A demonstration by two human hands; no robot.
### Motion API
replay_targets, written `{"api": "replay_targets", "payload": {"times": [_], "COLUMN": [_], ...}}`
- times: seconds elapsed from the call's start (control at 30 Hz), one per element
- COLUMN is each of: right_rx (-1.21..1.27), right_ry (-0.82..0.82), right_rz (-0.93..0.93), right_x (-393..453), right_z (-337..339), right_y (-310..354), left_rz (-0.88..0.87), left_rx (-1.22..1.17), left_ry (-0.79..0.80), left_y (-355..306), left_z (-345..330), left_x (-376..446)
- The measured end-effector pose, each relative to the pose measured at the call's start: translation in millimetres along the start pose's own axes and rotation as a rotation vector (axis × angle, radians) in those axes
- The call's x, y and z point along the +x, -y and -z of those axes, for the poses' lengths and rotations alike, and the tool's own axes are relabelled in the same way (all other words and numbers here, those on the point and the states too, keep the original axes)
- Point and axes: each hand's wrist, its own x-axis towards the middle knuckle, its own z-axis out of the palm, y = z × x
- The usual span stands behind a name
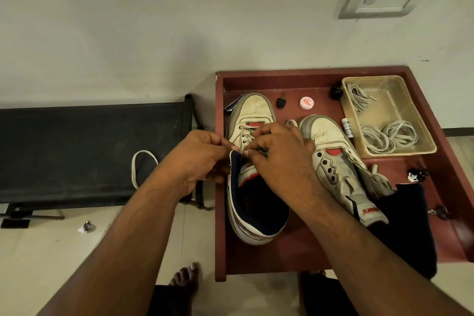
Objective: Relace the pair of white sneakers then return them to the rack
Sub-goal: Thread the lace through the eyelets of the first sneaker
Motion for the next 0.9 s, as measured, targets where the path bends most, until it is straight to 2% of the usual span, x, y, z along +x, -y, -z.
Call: {"api": "replay_targets", "payload": {"times": [0.07, 0.13, 0.27, 0.3, 0.33, 0.37, 0.4, 0.5, 0.53, 0.6, 0.7, 0.73, 0.77, 0.87, 0.9], "right_rx": [-0.024, -0.043, -0.048, -0.044, -0.04, -0.037, -0.033, -0.027, -0.032, -0.042, -0.03, -0.033, -0.04, -0.048, -0.049], "right_ry": [0.035, 0.072, 0.097, 0.093, 0.082, 0.07, 0.058, 0.037, 0.034, 0.032, 0.037, 0.039, 0.04, 0.024, 0.015], "right_rz": [0.0, -0.008, -0.029, -0.035, -0.038, -0.039, -0.041, -0.045, -0.044, -0.043, -0.053, -0.054, -0.053, -0.057, -0.061], "right_x": [0, 2, 3, 3, 3, 4, 4, 4, 3, 3, 3, 4, 3, 3, 2], "right_z": [2, 4, 8, 7, 6, 5, 4, 2, 2, 2, 4, 4, 5, 7, 7], "right_y": [-1, -2, -2, -2, -2, -1, -1, -2, -3, -3, -2, -1, -1, -1, -2], "left_rz": [-0.025, -0.063, -0.288, -0.328, -0.363, -0.421, -0.475, -0.472, -0.447, -0.388, -0.311, -0.328, -0.363, -0.51, -0.516], "left_rx": [0.075, 0.132, -0.225, -0.255, -0.266, -0.253, -0.18, 0.168, 0.266, 0.438, 0.507, 0.499, 0.46, 0.129, -0.014], "left_ry": [-0.031, -0.175, -0.887, -0.988, -1.015, -0.963, -0.835, -0.23, -0.086, 0.015, 0.008, -0.044, -0.168, -0.829, -1.002], "left_y": [0, 2, 9, 11, 12, 10, 7, -3, -4, -2, 1, 2, 1, 3, 5], "left_z": [0, 7, 59, 69, 71, 68, 58, 22, 15, 10, 14, 18, 24, 58, 69], "left_x": [0, 3, 16, 17, 15, 14, 10, -1, -3, -3, 0, 1, 4, 11, 12]}}
